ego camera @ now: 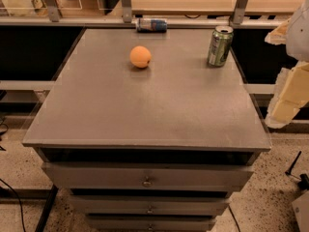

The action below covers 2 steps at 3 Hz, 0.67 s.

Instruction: Move green can near orange

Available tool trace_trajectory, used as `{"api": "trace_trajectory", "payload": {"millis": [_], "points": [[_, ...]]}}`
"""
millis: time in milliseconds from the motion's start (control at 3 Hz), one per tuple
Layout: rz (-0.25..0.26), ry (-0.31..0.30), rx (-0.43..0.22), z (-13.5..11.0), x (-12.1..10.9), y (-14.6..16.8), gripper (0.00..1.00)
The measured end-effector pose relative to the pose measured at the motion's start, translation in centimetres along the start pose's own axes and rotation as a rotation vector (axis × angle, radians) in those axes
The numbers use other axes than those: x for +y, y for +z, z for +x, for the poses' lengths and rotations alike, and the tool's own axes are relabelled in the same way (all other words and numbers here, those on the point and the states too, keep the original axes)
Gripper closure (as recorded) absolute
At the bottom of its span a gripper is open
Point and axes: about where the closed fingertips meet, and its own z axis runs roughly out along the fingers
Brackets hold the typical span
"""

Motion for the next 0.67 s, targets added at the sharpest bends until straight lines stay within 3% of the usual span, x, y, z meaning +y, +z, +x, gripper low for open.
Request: {"api": "trace_trajectory", "payload": {"millis": [333,667], "points": [[0.000,0.000,0.000,0.0,0.0,0.0,0.00],[0.037,0.008,-0.029,-0.3,-1.4,-0.6,0.00]]}}
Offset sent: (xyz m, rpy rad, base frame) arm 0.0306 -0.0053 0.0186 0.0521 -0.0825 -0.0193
